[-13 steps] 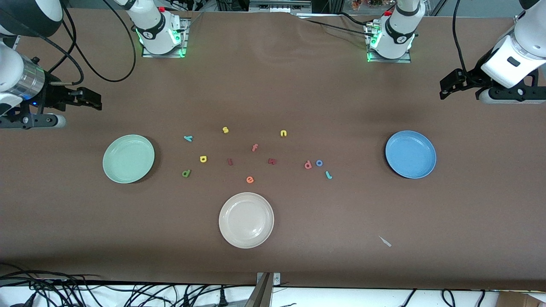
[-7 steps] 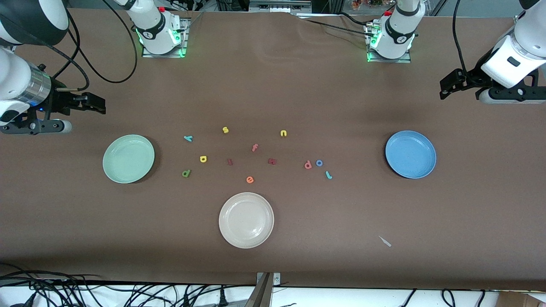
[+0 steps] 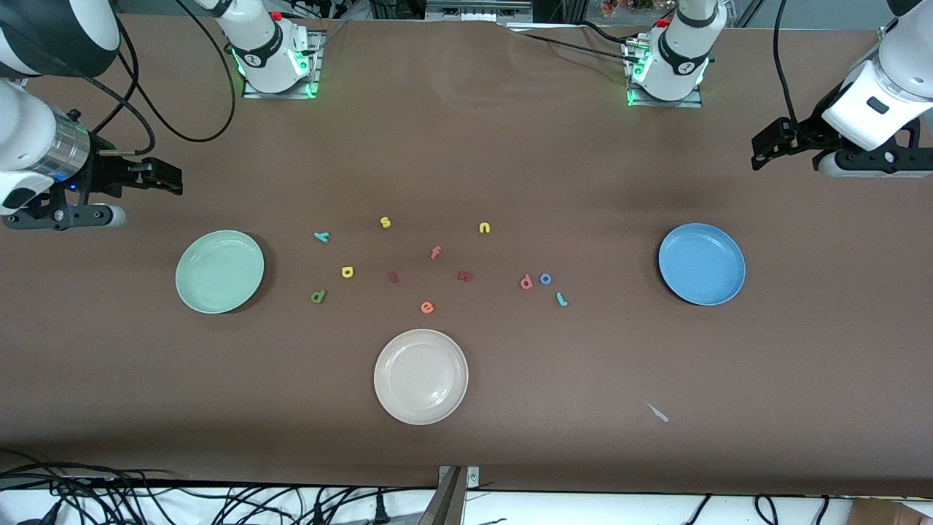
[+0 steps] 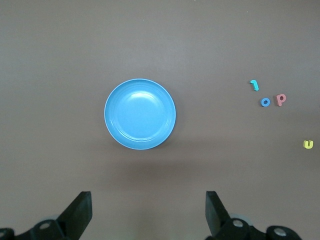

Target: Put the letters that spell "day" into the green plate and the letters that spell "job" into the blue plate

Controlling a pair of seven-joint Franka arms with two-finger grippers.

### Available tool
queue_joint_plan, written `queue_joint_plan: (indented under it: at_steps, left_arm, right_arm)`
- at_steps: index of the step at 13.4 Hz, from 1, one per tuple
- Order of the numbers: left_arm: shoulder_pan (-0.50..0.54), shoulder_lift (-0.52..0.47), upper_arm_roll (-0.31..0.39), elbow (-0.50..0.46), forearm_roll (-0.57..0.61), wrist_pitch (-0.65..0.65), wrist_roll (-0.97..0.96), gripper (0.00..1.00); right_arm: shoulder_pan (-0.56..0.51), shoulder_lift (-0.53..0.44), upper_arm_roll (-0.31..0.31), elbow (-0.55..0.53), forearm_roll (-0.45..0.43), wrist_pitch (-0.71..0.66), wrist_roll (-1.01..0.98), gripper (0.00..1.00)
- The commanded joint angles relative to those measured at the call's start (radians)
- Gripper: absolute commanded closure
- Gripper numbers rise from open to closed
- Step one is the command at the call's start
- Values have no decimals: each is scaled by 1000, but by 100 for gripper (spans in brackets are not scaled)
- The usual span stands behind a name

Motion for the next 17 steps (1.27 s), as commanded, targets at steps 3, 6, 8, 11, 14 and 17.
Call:
queue_joint_plan:
  at_steps: [3,6,8,11,14,17]
  left_arm:
    - [5,-1,2,15,-30,-6,2,0]
    - [6,-1,2,15,-31,-6,2,0]
    - [8,-1,2,15,-31,-6,2,0]
    - [9,-1,2,15,-30,-6,2,0]
    - [9,-1,2,15,-31,-6,2,0]
    - [9,-1,2,15,-31,-6,2,0]
  right_arm:
    - [29,-2,5,3,6,2,4,0]
    - [61,0,5,1,33,3,10,0]
    - [94,12,5,1,33,3,27,0]
    - [148,35,5,1,33,15,117,0]
    - [191,89,5,-8,38,63,126,0]
    - [214,124,5,-37,39,147,157,0]
